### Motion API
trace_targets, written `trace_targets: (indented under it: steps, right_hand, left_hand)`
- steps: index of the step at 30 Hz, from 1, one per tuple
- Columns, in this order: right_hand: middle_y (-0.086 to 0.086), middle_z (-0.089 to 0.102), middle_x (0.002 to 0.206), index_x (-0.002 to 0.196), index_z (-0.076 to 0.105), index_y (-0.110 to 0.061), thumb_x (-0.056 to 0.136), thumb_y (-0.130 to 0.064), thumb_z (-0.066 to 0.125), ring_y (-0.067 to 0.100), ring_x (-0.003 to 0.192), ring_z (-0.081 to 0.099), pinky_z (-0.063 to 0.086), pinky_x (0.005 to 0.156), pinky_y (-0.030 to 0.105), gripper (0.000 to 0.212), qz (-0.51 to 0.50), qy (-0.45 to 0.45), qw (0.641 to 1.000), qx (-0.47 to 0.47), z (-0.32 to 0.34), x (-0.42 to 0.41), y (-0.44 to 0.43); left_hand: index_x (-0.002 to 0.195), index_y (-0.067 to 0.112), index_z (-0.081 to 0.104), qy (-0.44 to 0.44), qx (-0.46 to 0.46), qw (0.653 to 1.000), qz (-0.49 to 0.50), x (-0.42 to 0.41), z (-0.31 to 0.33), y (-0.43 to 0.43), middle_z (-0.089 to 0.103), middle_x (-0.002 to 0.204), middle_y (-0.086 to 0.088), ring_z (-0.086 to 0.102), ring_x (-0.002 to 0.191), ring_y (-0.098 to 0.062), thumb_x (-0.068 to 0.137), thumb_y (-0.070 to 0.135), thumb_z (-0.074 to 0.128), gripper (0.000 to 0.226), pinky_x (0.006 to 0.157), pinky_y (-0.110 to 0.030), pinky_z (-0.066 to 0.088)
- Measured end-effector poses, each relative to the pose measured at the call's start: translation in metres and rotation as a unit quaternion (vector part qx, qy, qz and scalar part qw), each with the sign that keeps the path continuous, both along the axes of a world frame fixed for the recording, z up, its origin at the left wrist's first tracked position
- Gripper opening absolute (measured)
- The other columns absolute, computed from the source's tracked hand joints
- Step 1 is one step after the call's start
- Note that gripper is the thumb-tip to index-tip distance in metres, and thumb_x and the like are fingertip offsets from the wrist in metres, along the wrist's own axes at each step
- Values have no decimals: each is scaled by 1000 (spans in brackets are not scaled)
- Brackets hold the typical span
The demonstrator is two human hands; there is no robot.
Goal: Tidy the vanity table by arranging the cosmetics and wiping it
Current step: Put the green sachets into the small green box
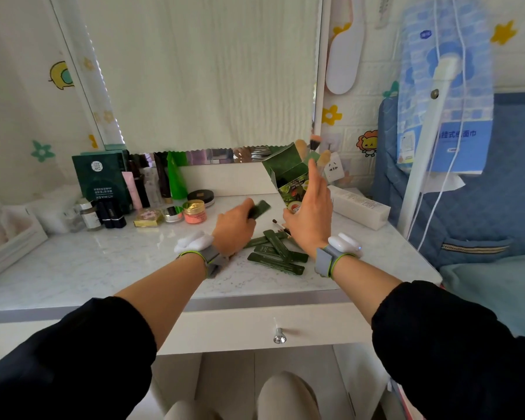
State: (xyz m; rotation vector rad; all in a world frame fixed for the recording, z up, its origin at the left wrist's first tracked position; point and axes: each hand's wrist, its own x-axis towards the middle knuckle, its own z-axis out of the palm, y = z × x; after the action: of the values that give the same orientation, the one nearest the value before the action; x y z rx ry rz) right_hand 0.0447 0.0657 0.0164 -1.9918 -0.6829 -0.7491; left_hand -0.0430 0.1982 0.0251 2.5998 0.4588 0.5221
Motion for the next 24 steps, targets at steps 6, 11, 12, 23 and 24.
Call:
trace_targets:
  steps: [6, 11, 12, 23, 24]
  right_hand:
    - [10, 37, 145, 151, 14, -19, 67, -4, 77, 29, 130, 40, 40, 105, 42, 106, -6, -7, 1000, 8, -1, 2, -6]
    - [10, 39, 143, 151, 14, -20, 67, -3, 76, 27, 128, 41, 40, 102, 42, 106, -17, 0, 1000, 3, -2, 6, -12]
    - [9, 38, 144, 151, 14, -20, 67, -3, 76, 27, 128, 41, 40, 102, 43, 107, -19, 1, 1000, 2, -2, 7, -13]
    - [8, 38, 145, 151, 13, -22, 67, -5, 78, 25, 129, 40, 39, 103, 41, 108, -23, 7, 1000, 7, 0, 3, -16]
    - [8, 38, 144, 152, 13, -22, 67, -5, 78, 26, 129, 40, 39, 103, 42, 108, -23, 7, 1000, 7, 1, 3, -16]
  left_hand:
    - [126, 17, 48, 118, 197, 964, -134, 8, -11, -18, 48, 110, -11, 53, 93, -34, 93, 19, 49, 33, 83, -35, 36]
    - [137, 32, 47, 170, 264, 933, -178, 14, -11, -18, 46, 113, -11, 54, 97, -32, 94, 16, 50, 46, 83, -32, 38]
    - [138, 33, 46, 174, 274, 929, -178, 14, -10, -18, 46, 114, -11, 54, 98, -32, 94, 17, 50, 47, 84, -33, 38]
    - [107, 15, 48, 112, 243, 953, -139, 10, -8, -10, 54, 105, -8, 47, 98, -27, 89, 20, 56, 21, 76, -34, 41]
    - [108, 16, 46, 116, 231, 957, -130, 9, -7, -11, 55, 101, -8, 48, 97, -27, 89, 22, 55, 22, 74, -36, 43]
